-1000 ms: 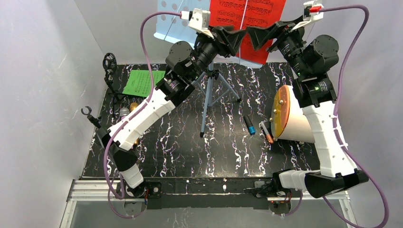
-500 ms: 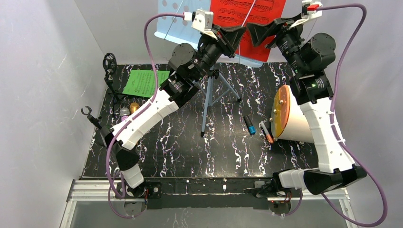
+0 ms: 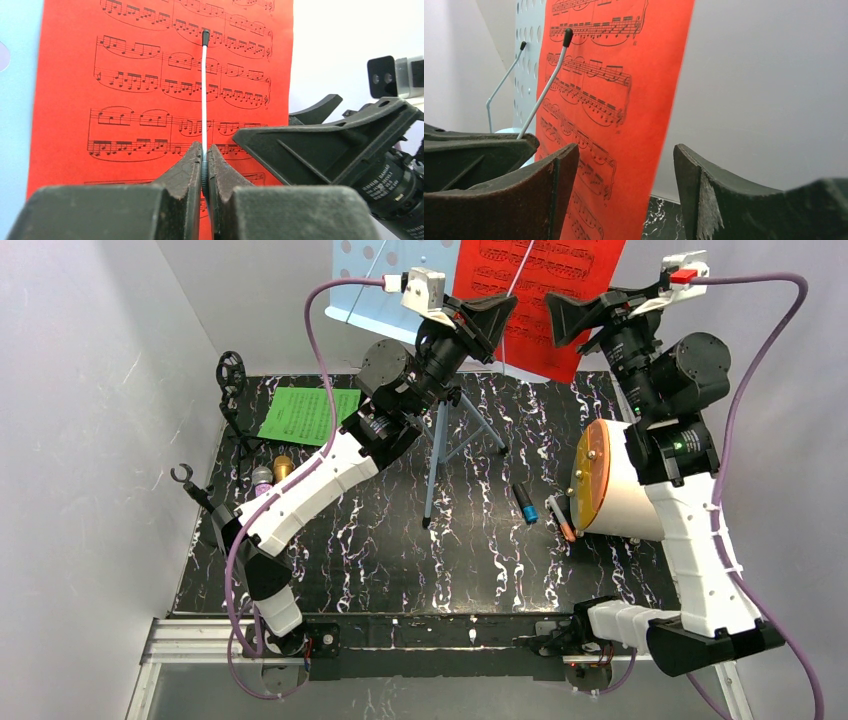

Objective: Pack up the instrument practice props
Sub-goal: Pick up the sheet music from the music stand.

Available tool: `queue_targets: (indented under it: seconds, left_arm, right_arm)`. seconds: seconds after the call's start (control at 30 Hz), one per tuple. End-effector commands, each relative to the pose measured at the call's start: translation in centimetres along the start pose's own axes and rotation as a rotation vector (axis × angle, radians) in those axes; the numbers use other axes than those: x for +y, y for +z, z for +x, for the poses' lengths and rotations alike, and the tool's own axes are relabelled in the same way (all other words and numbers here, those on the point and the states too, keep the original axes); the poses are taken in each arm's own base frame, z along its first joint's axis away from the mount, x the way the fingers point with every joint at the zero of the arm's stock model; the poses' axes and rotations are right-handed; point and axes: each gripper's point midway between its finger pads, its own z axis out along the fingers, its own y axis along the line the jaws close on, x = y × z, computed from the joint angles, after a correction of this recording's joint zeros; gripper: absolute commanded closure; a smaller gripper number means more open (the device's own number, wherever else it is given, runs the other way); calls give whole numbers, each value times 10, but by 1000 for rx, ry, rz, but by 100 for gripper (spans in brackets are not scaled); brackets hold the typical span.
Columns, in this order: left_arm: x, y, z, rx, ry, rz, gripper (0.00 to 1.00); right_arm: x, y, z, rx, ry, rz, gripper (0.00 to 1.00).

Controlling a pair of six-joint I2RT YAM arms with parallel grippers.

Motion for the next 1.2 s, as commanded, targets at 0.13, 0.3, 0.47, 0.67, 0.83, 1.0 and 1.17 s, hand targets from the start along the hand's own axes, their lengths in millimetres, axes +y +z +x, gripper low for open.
queue_targets:
  seconds: [0.13, 0.3, 0.47, 0.67, 0.83, 1.0, 1.17]
  left_arm:
    - [26, -5, -26, -59, 67, -116, 100]
    - [29, -4, -19, -44, 71, -128, 100]
    - [31, -3, -16, -37, 70, -132, 100]
    - [33, -3, -15, -32, 79, -145, 100]
    - [36, -3, -14, -31, 93, -159, 100]
    - [39, -4, -12, -27, 98, -169, 100]
    - [43, -5, -10, -24, 113, -185, 100]
  right_arm:
    - [18, -24, -25, -37, -1, -61, 24]
    - [24, -28, -30, -45, 4, -86, 31]
    - [21, -26, -29, -45, -1, -72, 45]
    - [21, -30, -30, -56, 3, -68, 69]
    - [18, -35, -34, -68, 0, -48, 99]
    - [6, -42, -41, -94, -8, 31, 99]
    - [-8, -58, -56, -150, -6, 127, 99]
